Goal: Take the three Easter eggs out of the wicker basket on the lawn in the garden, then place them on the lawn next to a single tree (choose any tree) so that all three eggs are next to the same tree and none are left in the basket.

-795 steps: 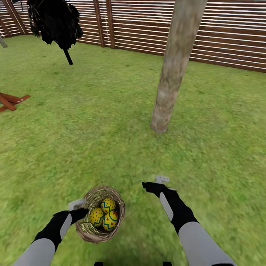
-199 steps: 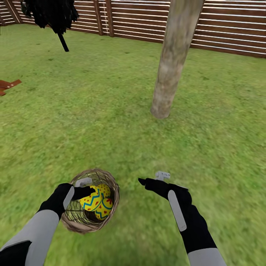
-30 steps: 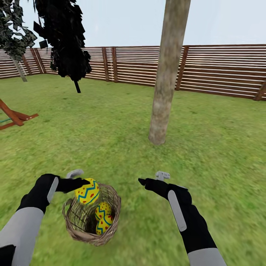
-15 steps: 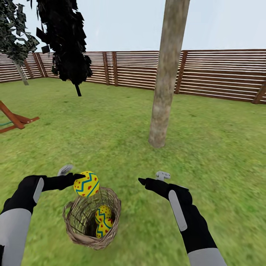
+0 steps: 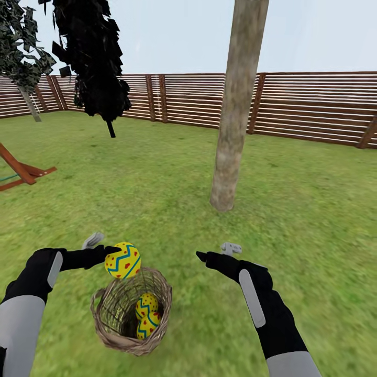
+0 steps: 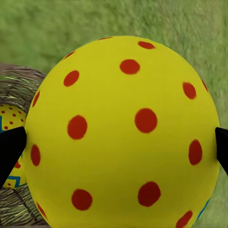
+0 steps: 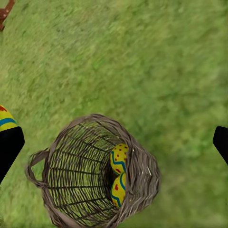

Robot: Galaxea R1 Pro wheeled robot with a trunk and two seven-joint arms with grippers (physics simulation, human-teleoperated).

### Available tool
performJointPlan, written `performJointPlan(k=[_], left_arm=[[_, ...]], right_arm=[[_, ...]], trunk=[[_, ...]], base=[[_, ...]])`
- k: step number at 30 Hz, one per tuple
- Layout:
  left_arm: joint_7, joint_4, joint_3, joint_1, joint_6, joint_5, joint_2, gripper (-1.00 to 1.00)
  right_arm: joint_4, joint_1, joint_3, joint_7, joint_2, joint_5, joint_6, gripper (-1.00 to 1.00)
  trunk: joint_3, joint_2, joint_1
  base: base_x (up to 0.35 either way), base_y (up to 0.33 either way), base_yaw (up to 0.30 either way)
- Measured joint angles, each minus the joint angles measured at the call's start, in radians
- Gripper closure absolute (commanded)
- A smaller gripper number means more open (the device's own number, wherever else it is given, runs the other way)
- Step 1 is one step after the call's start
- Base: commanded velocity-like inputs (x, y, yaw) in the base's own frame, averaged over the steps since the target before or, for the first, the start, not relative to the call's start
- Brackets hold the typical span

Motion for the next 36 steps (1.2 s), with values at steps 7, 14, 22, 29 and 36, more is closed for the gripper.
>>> performJointPlan(k=[7,14,22,29,36], left_arm=[[0.0,0.0,-0.001,0.001,0.0,0.0,0.0,1.0],[0.0,0.0,-0.002,0.0,0.0,0.0,-0.001,1.0],[0.0,0.0,-0.003,0.0,0.004,0.0,-0.003,1.0],[0.002,0.0,-0.004,0.0,0.003,-0.001,-0.006,1.0],[0.002,0.0,-0.006,0.001,0.0,-0.002,-0.005,1.0]], right_arm=[[-0.005,0.0,0.0,0.003,0.0,0.0,0.001,-1.0],[-0.002,0.0,0.0,0.008,0.0,0.0,0.001,-1.0],[0.0,0.0,0.0,0.008,0.0,-0.018,0.001,-1.0],[0.001,0.0,-0.002,0.008,0.0,-0.029,0.001,-1.0],[-0.003,0.0,-0.002,0.006,0.0,-0.029,0.001,-1.0]], trunk=[[0.022,0.049,-0.027],[0.045,0.098,-0.054],[0.058,0.112,-0.061],[0.083,0.154,-0.084],[0.087,0.154,-0.084]], base=[[0.0,0.0,0.0],[0.0,0.0,-0.071],[0.0,0.0,-0.216],[0.0,0.0,-0.221],[0.0,0.0,-0.144]])
